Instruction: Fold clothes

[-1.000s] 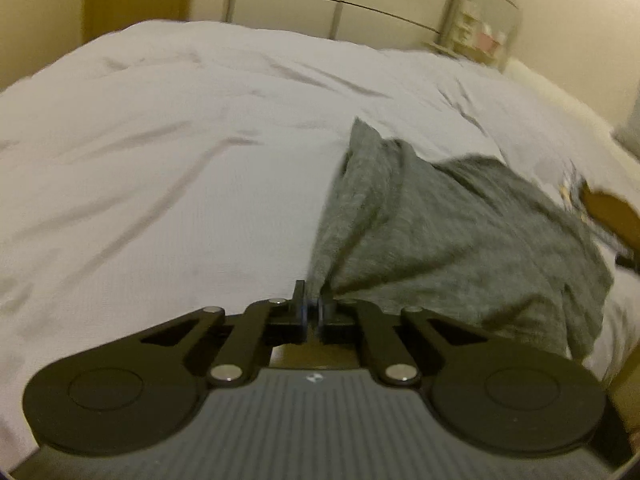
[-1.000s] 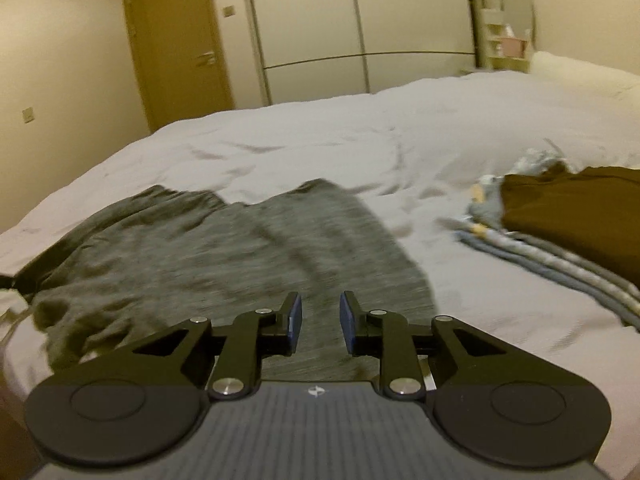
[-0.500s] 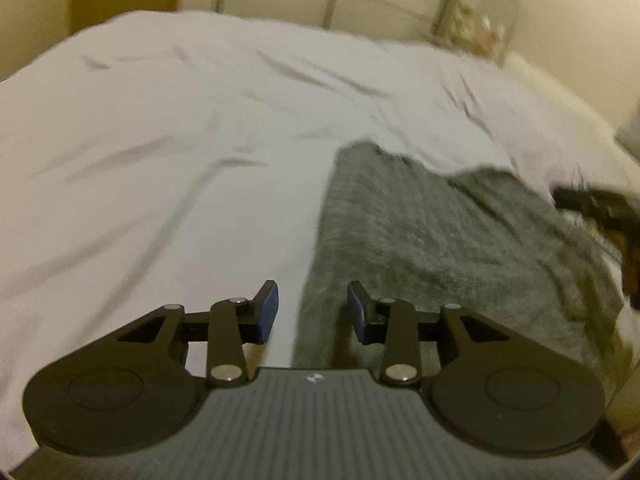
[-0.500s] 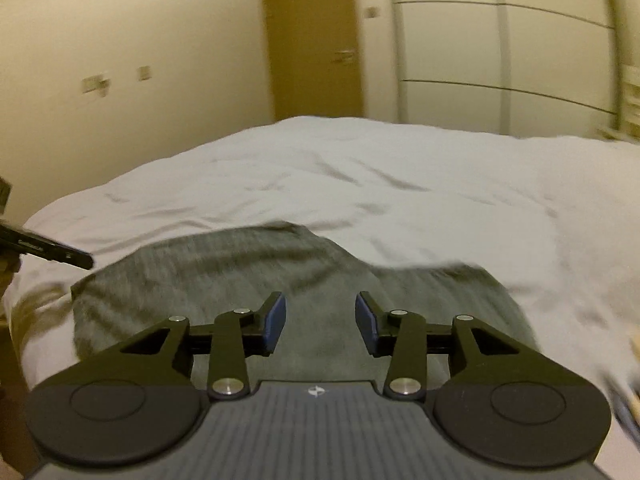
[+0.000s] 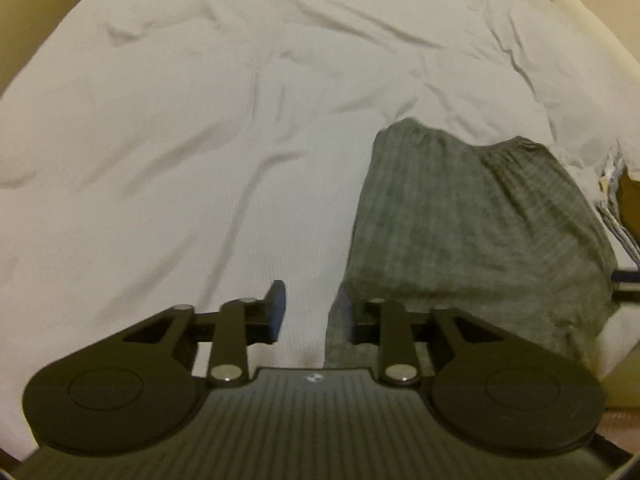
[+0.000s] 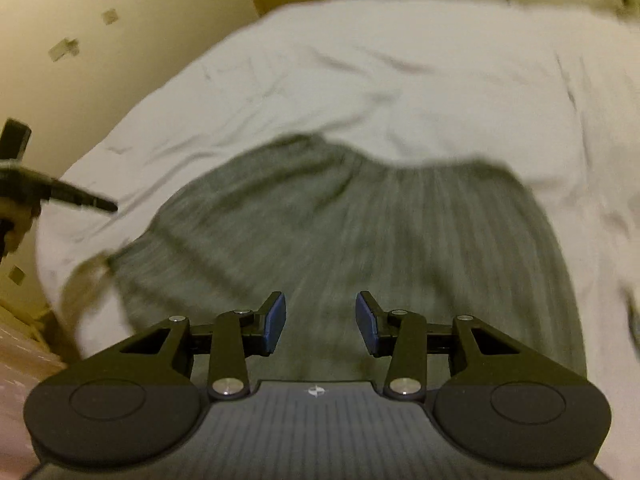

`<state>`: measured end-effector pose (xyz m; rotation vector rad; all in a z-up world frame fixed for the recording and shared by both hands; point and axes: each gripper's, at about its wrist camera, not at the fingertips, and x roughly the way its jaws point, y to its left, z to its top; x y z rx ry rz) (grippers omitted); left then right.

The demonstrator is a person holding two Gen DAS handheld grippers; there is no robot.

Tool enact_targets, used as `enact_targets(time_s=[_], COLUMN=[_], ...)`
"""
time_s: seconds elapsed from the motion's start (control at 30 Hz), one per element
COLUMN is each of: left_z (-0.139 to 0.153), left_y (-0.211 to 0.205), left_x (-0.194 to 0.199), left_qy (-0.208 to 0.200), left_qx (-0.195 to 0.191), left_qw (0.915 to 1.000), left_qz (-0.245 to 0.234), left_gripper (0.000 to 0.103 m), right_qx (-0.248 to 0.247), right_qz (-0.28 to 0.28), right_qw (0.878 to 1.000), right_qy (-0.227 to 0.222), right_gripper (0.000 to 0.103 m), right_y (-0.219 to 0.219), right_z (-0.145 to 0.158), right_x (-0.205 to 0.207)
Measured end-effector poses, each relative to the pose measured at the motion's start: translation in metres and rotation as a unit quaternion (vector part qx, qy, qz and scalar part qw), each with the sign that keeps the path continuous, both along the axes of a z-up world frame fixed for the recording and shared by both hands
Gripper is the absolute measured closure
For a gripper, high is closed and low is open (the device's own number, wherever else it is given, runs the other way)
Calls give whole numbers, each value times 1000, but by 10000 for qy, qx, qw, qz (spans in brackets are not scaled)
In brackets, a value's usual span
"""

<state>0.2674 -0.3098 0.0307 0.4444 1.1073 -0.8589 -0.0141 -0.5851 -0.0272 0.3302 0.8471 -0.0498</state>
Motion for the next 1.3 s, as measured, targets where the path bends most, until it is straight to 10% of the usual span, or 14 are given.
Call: enact_targets(time_s=[0.23, 0.47, 0.63, 0.8, 0.9, 1.3], left_z=[22, -43, -100, -154, -156, -109], left_y=[-61, -158, -215, -257, -268, -233], left_x=[43, 106, 134, 142, 138, 171], left_qy=[-80, 428, 1312, 2355, 2077, 1427], left_qx=[-111, -287, -520, -533, -518, -953], left_qw=[9954, 9653, 9478, 9299, 9228, 9353], left_qz=[-947, -2562, -2858, -2776, -3203, -3093], left_gripper=[69, 69, 69, 94, 102, 96], right_qx=[356, -285, -112, -206, -117, -1055], right_qz=[-140, -471, -1193, -1186, -1380, -1252], right_qw=[9971, 9943, 9843, 9818, 9783, 9714], right_qy=[653, 915, 1294, 1466, 1540, 1718], right_gripper=[61, 61, 61, 61, 61, 59], right_y=[51, 134, 186, 238, 252, 293], right_z=[37, 29, 5, -17, -29, -36], right_x=[-11, 44, 91, 133, 148, 173])
